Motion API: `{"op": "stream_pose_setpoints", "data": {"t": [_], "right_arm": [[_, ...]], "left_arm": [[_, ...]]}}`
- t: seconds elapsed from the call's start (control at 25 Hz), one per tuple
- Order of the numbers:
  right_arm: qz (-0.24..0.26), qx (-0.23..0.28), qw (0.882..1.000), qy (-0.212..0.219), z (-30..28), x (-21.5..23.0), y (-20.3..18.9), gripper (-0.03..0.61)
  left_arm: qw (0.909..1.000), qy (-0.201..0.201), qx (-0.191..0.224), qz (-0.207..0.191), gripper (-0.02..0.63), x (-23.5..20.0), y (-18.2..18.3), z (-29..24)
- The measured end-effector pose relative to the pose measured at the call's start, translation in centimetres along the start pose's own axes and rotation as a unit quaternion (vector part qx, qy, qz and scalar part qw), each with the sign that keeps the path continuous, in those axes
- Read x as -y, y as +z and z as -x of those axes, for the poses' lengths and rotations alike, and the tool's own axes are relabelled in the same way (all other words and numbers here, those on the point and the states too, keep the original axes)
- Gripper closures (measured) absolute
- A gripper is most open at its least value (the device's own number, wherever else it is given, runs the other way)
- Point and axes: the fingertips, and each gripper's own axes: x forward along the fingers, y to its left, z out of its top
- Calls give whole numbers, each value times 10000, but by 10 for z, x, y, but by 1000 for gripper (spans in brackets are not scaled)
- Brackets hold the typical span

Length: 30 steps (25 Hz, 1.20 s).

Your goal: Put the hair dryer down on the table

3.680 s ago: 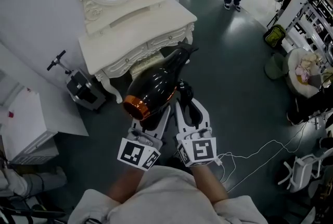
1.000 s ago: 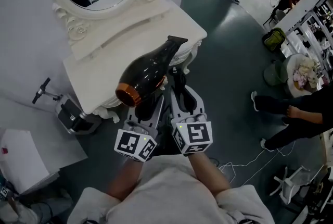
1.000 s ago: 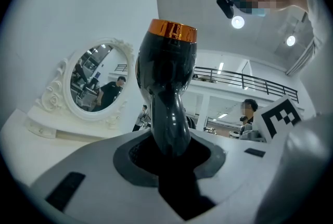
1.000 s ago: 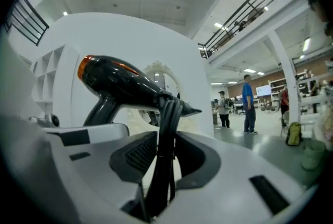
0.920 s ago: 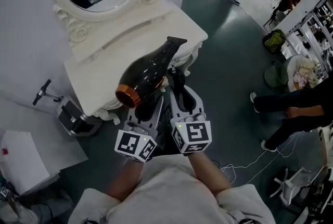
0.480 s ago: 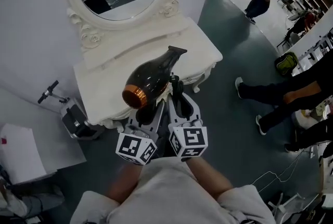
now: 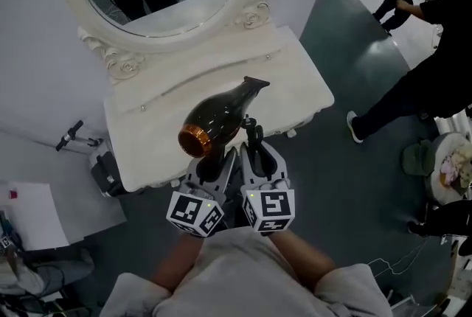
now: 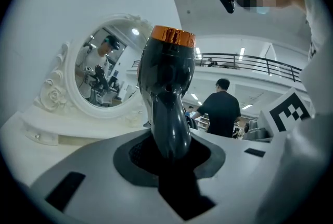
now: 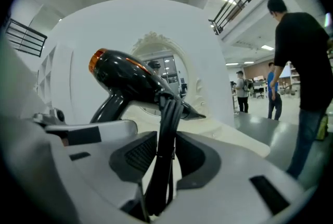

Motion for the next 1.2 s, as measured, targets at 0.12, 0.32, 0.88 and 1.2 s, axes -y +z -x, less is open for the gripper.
{"op": "stream_pose_setpoints", "data": {"t": [0.12, 0.32, 0.88, 1.2], "right_arm": [[-60, -134, 9999, -19, -22, 29, -3, 463], [-266, -334, 9991, -10, -47, 71, -15, 462], [-631, -692, 9955, 107, -81, 123, -49, 462], [-628, -933, 9935, 173, -92, 144, -64, 463]], "left_arm": [[9998, 68, -135, 135, 500, -4, -13, -36], [9987, 114, -383, 330, 500, -8, -36, -79], [9920, 479, -951, 685, 500, -25, -86, -135], [9863, 721, -1033, 1067, 500, -33, -109, -153]]}}
